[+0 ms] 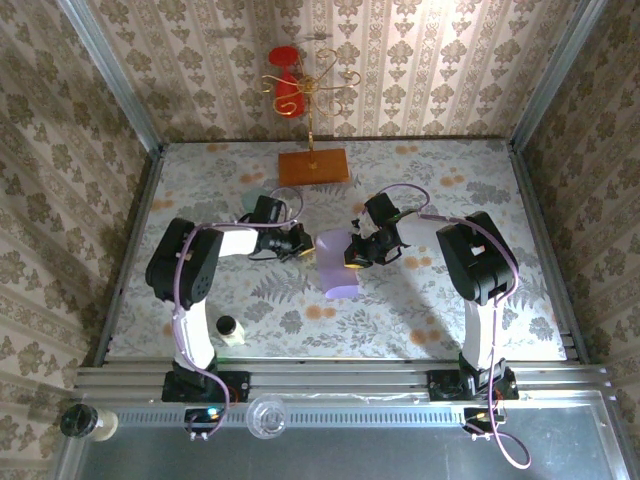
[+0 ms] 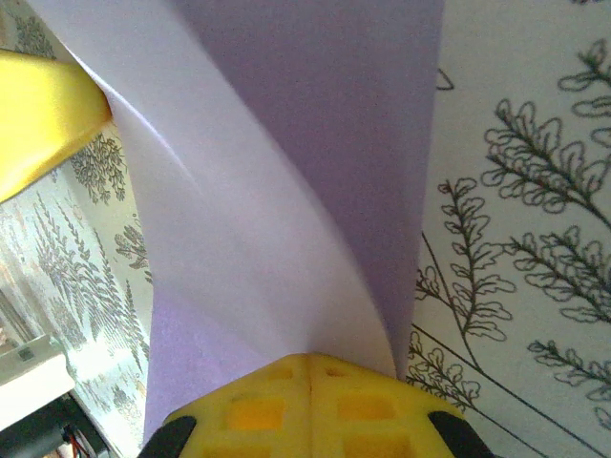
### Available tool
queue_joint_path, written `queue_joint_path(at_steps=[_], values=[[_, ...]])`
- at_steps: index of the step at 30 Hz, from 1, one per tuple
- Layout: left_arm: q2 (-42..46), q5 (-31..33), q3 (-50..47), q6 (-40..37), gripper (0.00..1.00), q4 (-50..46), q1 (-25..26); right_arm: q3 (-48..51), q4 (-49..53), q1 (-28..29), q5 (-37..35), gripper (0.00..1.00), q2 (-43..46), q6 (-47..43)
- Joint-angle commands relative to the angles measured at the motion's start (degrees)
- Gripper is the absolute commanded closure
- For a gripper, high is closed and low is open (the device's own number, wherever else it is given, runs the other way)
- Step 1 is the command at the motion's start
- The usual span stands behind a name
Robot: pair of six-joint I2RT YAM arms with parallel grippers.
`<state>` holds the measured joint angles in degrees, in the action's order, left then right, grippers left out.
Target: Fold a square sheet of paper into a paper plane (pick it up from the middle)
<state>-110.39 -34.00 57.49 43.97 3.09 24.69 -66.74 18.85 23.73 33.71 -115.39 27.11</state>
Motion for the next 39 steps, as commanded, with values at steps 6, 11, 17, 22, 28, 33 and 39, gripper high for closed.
queue_joint_path(at_steps=[6, 11, 17, 22, 28, 33, 39], values=[[4.8, 1.2, 1.2, 0.9, 0.96, 2.4, 5.4, 6.7, 9.1, -0.4, -16.7, 0.95, -9.0, -0.1], [-0.5, -1.2, 3.0, 3.9, 0.96, 5.8, 6.9, 7.0, 8.7, -0.4, -16.6, 0.94, -9.2, 0.1], [-3.9, -0.5, 4.3, 3.3, 0.96, 5.4, 5.6, 7.4, 8.3, -0.4, -16.5, 0.94, -9.1, 0.1], [-4.7, 1.5, 3.8, 0.8, 0.97, 4.0, 2.2, 8.3, 7.2, -0.6, -16.0, 0.94, -8.8, 0.6], [-5.6, 6.5, 5.9, -5.2, 0.97, -2.6, -1.4, 9.0, 6.0, -0.8, -15.9, 0.94, -8.9, 1.2], [-5.7, 7.9, 7.7, -7.3, 0.97, -4.2, -1.5, 9.7, 4.9, -0.8, -15.6, 0.95, -9.0, 1.5], [-6.4, 7.0, 8.8, -6.9, 0.97, -3.1, -1.2, 9.8, 4.5, -0.8, -15.5, 0.95, -9.1, 1.6]])
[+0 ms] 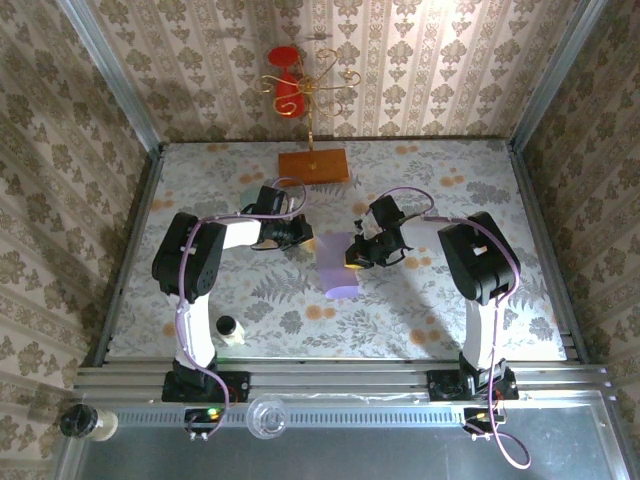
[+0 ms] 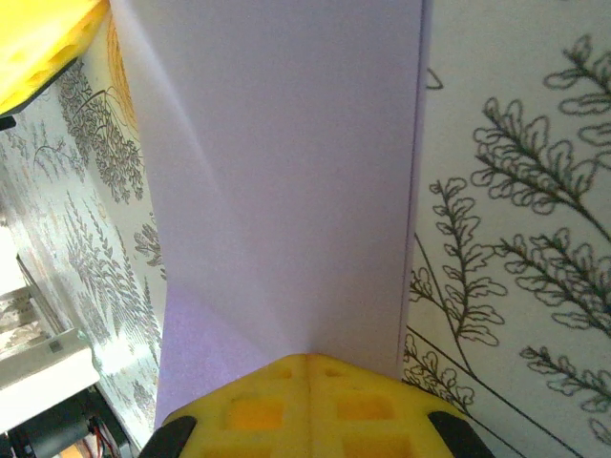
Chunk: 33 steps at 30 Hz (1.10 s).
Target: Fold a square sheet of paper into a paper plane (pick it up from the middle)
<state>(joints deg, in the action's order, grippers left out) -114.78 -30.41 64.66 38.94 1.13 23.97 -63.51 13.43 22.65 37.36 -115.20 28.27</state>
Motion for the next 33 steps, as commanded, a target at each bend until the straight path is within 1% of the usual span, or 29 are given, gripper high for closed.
queue_joint_path(at_steps=[1, 8, 9, 10, 20, 22, 26, 28, 30, 33], values=[[-1.8, 3.2, 1.9, -1.8, 0.97, -1.3, -0.3, 6.5, 9.9, 0.2, -19.1, 0.95, -9.2, 0.5], [4.3, 4.7, 1.9, -2.1, 0.97, -1.5, 1.7, 6.3, 10.0, 0.3, -19.0, 0.94, -9.0, 0.6], [4.7, 5.1, 2.0, -2.1, 0.97, -1.5, 3.4, 6.4, 10.0, 0.2, -18.9, 0.95, -9.0, 0.6], [5.1, 4.9, 2.0, -2.2, 0.97, -1.4, 3.6, 6.4, 9.9, 0.3, -18.7, 0.94, -9.1, 0.6], [3.3, 3.0, 0.5, 0.4, 0.96, 1.7, 5.3, 6.3, 9.8, 0.2, -18.6, 0.94, -9.4, 0.6], [3.8, 4.8, 0.2, 0.1, 0.96, 1.3, 5.6, 6.2, 9.8, 0.2, -18.6, 0.94, -9.4, 0.7], [6.7, 11.2, -0.6, -1.0, 0.96, -0.6, 5.6, 6.2, 9.9, 0.3, -18.6, 0.94, -9.4, 0.6], [8.3, 13.1, -0.8, -1.9, 0.96, -0.8, 5.7, 6.3, 9.9, 0.3, -18.6, 0.94, -9.3, 0.7], [9.2, 13.2, -0.9, -2.3, 0.95, -0.7, 5.7, 6.3, 9.9, 0.2, -18.6, 0.94, -9.2, 0.7], [8.9, 10.8, -0.9, -2.2, 0.95, 0.5, 6.0, 6.3, 9.9, 0.2, -18.7, 0.94, -9.3, 0.6]])
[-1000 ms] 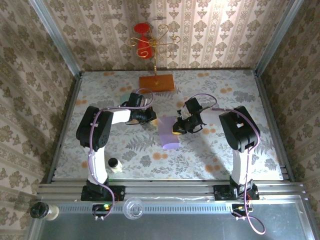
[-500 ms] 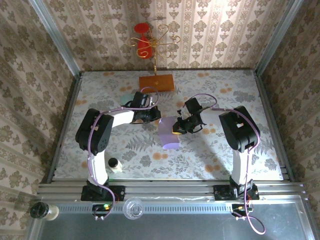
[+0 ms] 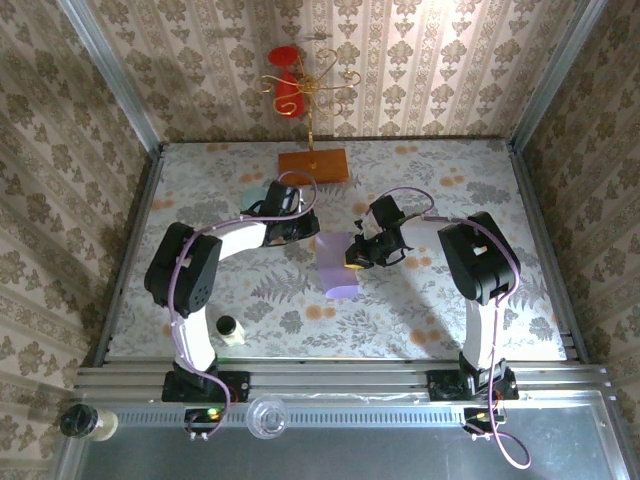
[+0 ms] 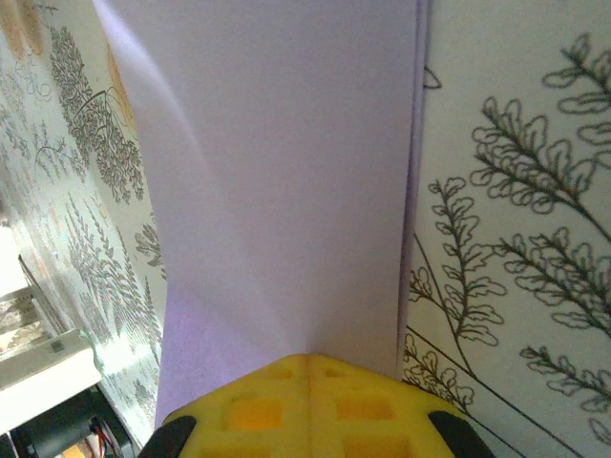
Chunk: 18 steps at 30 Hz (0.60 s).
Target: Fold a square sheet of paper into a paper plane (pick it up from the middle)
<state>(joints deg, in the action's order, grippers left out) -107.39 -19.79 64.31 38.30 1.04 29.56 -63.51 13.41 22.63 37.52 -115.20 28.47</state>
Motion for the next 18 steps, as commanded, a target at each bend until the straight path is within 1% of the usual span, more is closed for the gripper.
queue_joint_path(at_steps=[1, 6, 10, 13, 18], values=[[1.0, -1.2, -0.5, -1.3, 0.95, 1.1, 0.7, 6.3, 10.0, 0.3, -18.8, 0.94, -9.3, 0.4], [-2.8, -2.9, 1.5, -0.8, 0.96, -1.4, 3.1, 6.1, 10.1, 0.3, -18.8, 0.94, -9.5, 0.5], [-5.6, -4.5, 2.8, -0.2, 0.96, -2.4, 3.5, 5.9, 10.3, 0.2, -18.9, 0.94, -9.6, 0.3], [-6.8, -4.7, 2.7, -0.3, 0.96, -1.9, 3.0, 5.9, 10.5, 0.2, -19.0, 0.94, -9.7, 0.1], [-9.1, -6.8, -0.1, -0.7, 0.96, 5.0, -0.2, 5.8, 10.7, 0.2, -18.9, 0.94, -9.7, -0.1]])
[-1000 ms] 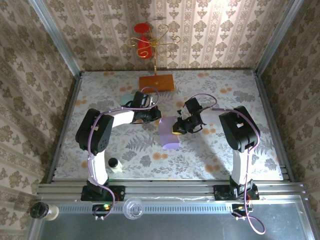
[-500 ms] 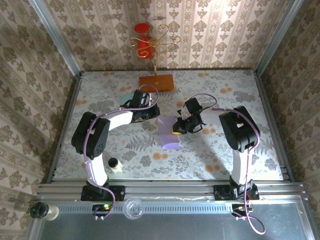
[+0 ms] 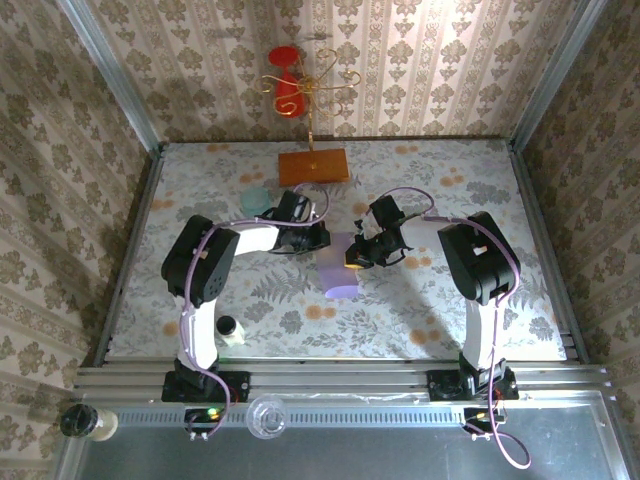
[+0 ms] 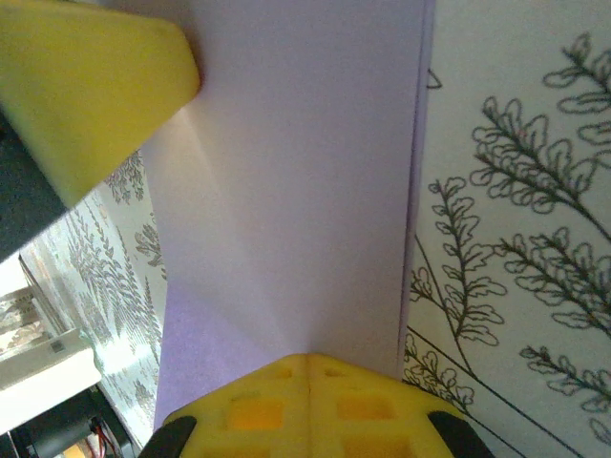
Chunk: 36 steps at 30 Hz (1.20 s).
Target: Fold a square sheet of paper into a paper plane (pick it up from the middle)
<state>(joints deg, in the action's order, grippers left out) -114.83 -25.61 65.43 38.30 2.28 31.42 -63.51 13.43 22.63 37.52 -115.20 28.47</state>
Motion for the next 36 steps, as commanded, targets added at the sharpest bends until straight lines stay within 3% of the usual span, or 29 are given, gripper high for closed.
queue_joint_path(at_steps=[1, 7, 17, 23, 31, 36], values=[[-2.0, -0.9, -2.1, -0.7, 0.96, 5.2, -3.0, 5.8, 10.7, 0.1, -19.0, 0.94, -9.8, -0.2], [-1.8, -0.6, -4.7, -1.4, 0.96, 10.4, -7.2, 6.1, 11.1, -0.1, -19.3, 0.94, -9.5, -0.4], [-2.4, 1.0, -4.8, -1.9, 0.96, 14.9, -7.0, 5.8, 11.2, -0.2, -19.4, 0.94, -9.6, -0.3], [2.6, 1.5, -5.7, -1.0, 0.96, 14.6, -5.7, 6.0, 10.9, -0.2, -19.4, 0.94, -9.3, 0.0], [10.1, 3.7, -6.9, 3.7, 0.95, 5.3, 2.6, 7.2, 8.9, -0.2, -18.7, 0.95, -9.0, 1.8], [11.8, 0.9, -9.9, 8.2, 0.95, 3.4, 5.9, 8.6, 6.7, -0.2, -18.9, 0.95, -8.7, 4.1]])
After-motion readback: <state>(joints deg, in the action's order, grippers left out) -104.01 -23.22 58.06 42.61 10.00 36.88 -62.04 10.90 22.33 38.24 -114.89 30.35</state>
